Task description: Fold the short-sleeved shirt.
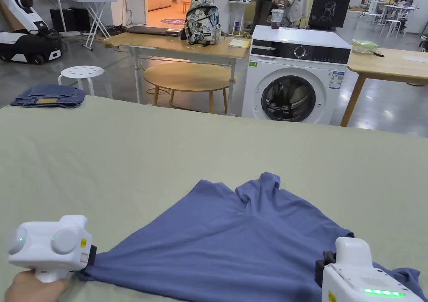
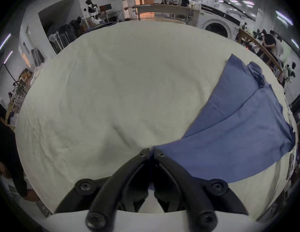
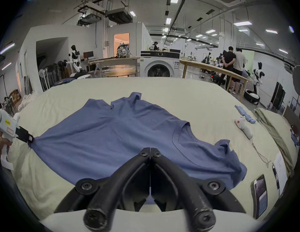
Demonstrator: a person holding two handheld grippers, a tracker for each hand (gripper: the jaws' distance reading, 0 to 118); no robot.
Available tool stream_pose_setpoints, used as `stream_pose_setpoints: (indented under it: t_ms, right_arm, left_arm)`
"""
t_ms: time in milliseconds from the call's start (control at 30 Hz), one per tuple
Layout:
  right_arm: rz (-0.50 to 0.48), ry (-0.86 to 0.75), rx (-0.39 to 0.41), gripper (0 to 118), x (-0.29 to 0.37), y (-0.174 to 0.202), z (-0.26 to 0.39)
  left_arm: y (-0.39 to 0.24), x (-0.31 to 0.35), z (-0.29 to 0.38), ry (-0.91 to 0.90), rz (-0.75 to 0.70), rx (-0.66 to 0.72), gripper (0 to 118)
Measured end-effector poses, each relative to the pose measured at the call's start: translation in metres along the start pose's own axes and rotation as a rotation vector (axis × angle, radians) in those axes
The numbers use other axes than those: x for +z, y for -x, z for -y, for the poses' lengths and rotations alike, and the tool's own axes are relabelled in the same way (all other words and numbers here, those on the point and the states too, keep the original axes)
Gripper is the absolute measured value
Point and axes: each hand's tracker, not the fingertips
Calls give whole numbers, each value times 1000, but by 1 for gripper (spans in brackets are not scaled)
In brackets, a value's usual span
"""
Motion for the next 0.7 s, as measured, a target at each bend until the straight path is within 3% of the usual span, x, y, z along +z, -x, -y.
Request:
stream_pose_setpoints:
  t_ms: [100,167,200,267,500,700]
  right_arm:
    - [-19,55,5,1,-42,-17,-31]
    - [-35,76,-3,21,-62,-24,-57]
    - [-35,82,4,41,-77,-26,-70]
    - [-59,143,33,59,-113,-29,-95]
    - [-104,290,78,64,-242,-35,-145]
    - [-121,385,129,69,-304,-28,-152]
  left_arm:
    - [2,3,3,-16,4,3,0]
    - [2,1,5,-16,16,11,0]
    - [2,0,4,-18,16,18,0]
    - [0,-2,6,-18,15,20,0]
    - [-7,-5,6,-23,4,30,0]
    - [-10,-6,2,-22,11,48,0]
